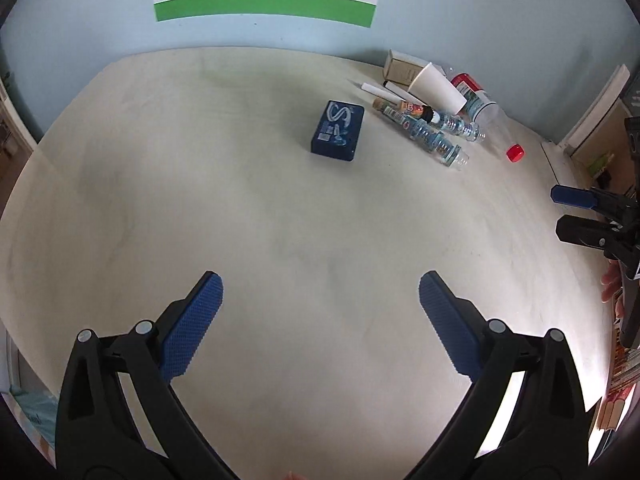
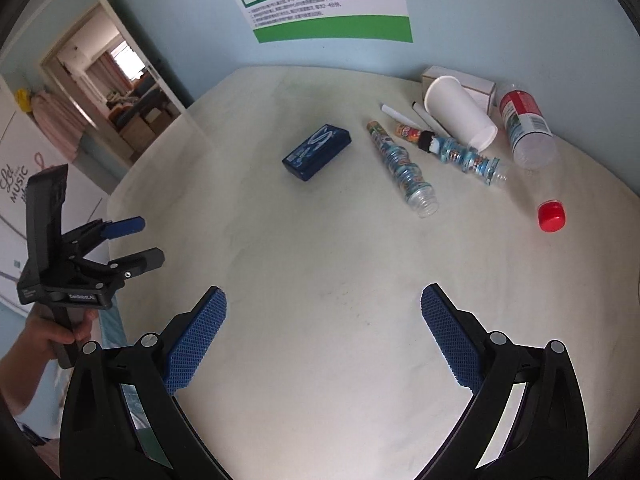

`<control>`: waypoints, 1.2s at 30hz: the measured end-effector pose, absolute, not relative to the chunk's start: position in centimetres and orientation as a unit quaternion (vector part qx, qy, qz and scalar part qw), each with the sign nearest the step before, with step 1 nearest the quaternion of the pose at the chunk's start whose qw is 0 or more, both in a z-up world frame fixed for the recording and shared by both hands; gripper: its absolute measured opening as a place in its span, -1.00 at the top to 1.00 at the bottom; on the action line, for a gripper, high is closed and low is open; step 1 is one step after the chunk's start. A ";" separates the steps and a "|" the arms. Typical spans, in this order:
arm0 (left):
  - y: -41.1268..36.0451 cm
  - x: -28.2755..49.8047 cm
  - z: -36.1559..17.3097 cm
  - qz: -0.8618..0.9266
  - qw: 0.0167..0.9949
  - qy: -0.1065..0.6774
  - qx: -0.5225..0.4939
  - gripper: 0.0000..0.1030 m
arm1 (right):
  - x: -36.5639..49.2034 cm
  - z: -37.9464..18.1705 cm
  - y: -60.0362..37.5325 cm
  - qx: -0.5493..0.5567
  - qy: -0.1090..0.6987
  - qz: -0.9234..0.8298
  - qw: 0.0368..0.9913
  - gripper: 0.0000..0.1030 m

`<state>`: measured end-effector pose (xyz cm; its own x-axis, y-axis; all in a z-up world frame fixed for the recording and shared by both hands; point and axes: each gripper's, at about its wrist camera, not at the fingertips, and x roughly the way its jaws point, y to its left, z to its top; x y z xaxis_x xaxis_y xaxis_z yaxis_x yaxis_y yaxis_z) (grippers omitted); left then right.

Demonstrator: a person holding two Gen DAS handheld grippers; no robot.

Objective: Collect trash
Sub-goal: 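Grasp the blue gum box with the left tool while the right tool grasps the stacked candy tubes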

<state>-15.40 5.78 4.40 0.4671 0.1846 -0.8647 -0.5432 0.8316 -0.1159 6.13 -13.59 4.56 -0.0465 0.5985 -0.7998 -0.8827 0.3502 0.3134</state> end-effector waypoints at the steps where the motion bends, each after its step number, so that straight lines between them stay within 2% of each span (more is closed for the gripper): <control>1: 5.9 -14.4 4.5 0.211 0.837 0.471 -0.183 -0.87 | 6.8 4.4 -13.2 -0.153 0.467 0.549 0.677 -0.88; 6: 7.6 -9.1 3.4 0.177 0.833 0.506 -0.135 -0.87 | 10.0 2.8 -10.9 -0.178 0.467 0.529 0.686 -0.88; 10: 9.8 -5.6 1.6 0.145 0.819 0.539 -0.135 -0.87 | 11.5 1.6 -8.5 -0.206 0.463 0.518 0.689 -0.88; 18: 12.5 -0.3 -1.2 0.122 0.813 0.559 -0.103 -0.87 | 13.9 -1.4 -5.0 -0.227 0.476 0.502 0.685 -0.88; 33: 15.6 3.0 -4.1 0.132 0.804 0.570 -0.105 -0.87 | 15.0 -4.6 -0.5 -0.274 0.465 0.494 0.682 -0.84; 36: 15.8 2.9 -4.1 0.135 0.808 0.564 -0.105 -0.87 | 14.9 -5.2 0.1 -0.277 0.469 0.496 0.677 -0.73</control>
